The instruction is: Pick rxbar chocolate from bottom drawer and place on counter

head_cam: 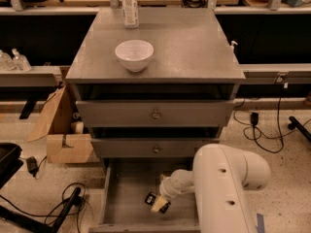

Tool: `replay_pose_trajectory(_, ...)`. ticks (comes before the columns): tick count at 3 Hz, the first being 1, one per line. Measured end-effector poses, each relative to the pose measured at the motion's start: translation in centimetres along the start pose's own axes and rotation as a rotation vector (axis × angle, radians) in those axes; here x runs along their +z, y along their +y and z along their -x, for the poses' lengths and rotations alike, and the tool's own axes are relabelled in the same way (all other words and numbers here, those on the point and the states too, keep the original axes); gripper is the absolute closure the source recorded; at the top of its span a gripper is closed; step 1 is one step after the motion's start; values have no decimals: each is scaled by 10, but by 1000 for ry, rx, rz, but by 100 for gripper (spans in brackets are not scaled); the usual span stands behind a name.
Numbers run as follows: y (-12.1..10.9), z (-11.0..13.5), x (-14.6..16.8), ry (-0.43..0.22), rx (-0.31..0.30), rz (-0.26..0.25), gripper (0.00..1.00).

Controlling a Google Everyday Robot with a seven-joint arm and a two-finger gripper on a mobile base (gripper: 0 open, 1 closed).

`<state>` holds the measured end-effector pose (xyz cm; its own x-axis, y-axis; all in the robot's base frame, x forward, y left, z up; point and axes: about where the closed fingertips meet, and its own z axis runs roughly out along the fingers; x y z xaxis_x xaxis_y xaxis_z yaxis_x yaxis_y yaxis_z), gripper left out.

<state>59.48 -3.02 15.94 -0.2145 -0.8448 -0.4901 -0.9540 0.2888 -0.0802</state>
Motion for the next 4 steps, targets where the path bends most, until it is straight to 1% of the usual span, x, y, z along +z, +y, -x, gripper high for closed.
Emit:
replay_pose_trajectory(1,5,-12,17,45,0,18,0)
replay_pose_trajectory(2,32,-21,41,82,13,31,0)
replay_pose_trajectory(3,46,-25,55,101,24,30,0)
replay_pose_trajectory(4,53,-27,62,99,44,25,9)
